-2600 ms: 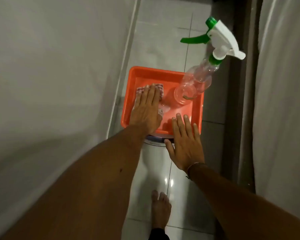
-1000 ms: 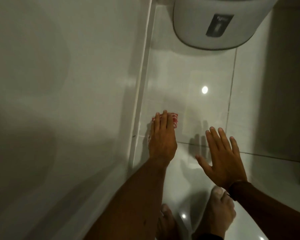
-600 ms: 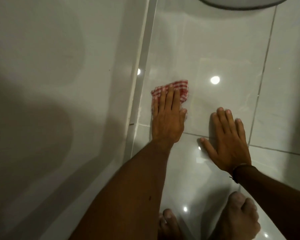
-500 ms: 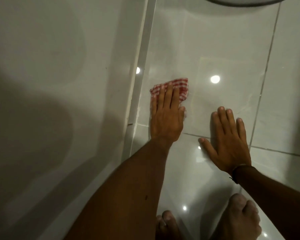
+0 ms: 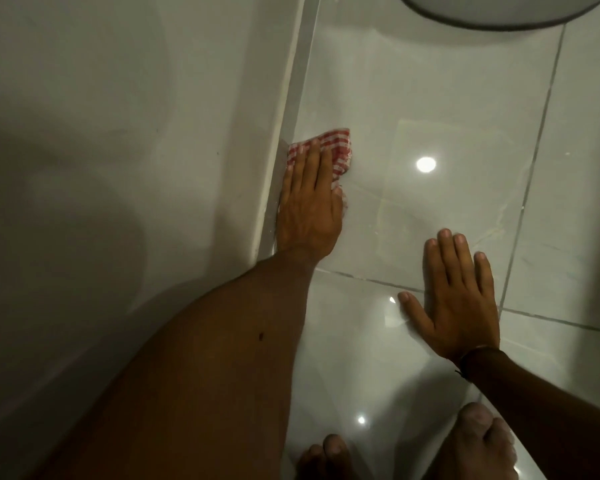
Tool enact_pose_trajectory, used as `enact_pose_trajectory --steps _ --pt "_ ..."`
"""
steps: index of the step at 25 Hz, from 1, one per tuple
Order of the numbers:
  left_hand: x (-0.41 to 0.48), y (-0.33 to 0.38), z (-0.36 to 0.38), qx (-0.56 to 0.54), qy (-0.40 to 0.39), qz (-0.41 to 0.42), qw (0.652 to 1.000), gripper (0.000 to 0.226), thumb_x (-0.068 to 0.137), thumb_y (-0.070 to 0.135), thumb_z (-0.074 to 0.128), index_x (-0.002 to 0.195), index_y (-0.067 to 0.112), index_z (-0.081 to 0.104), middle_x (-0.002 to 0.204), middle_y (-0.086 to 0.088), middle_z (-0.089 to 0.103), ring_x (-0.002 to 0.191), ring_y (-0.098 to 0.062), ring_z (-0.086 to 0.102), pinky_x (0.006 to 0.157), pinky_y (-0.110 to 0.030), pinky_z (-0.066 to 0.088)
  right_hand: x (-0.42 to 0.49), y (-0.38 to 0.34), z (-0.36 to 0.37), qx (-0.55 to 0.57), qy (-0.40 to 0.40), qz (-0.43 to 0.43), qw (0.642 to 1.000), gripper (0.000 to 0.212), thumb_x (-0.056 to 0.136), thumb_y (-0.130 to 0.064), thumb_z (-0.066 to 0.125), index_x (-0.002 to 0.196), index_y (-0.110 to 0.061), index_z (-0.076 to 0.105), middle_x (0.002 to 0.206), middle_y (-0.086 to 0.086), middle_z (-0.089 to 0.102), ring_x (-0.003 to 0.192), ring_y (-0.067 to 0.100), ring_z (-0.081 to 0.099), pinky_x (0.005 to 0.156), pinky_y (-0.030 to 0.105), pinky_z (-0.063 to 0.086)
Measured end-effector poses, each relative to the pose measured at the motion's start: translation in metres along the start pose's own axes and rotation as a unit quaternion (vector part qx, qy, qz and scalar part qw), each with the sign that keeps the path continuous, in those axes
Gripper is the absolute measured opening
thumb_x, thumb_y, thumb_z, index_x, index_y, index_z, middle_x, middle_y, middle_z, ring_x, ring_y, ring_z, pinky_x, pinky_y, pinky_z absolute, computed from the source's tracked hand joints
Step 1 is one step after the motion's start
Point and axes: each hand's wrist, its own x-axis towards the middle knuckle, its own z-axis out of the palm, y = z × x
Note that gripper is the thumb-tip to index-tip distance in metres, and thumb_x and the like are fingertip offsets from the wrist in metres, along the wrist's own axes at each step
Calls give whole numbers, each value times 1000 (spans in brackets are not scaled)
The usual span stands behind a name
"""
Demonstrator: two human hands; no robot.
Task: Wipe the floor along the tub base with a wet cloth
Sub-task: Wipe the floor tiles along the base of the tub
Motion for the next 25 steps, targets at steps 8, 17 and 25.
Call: enact_pose_trajectory --steps 8,17,25 --pt "-61 -5 -3 -10 -36 -19 999 65 106 37 20 164 8 21 173 -18 25 162 -36 19 134 -51 16 0 0 -1 -17 -4 3 1000 105 96 -77 35 174 -11 9 184 14 8 171 31 4 138 50 1" --pt "-157 -23 23 25 2 -32 999 62 109 38 31 163 9 26 168 -18 36 159 -34 29 131 -48 26 1 -1 1 -10 -1 -1 1000 108 95 -79 33 174 -11 8 184 14 6 171 31 2 138 51 -1" --pt "-266 -22 16 43 -52 -95 993 65 104 38 39 162 9 30 169 -15 32 157 -35 29 133 -41 13 0 0 2 -10 0 -5 1000 109 94 -78 35 174 -10 10 184 15 8 171 32 4 138 55 4"
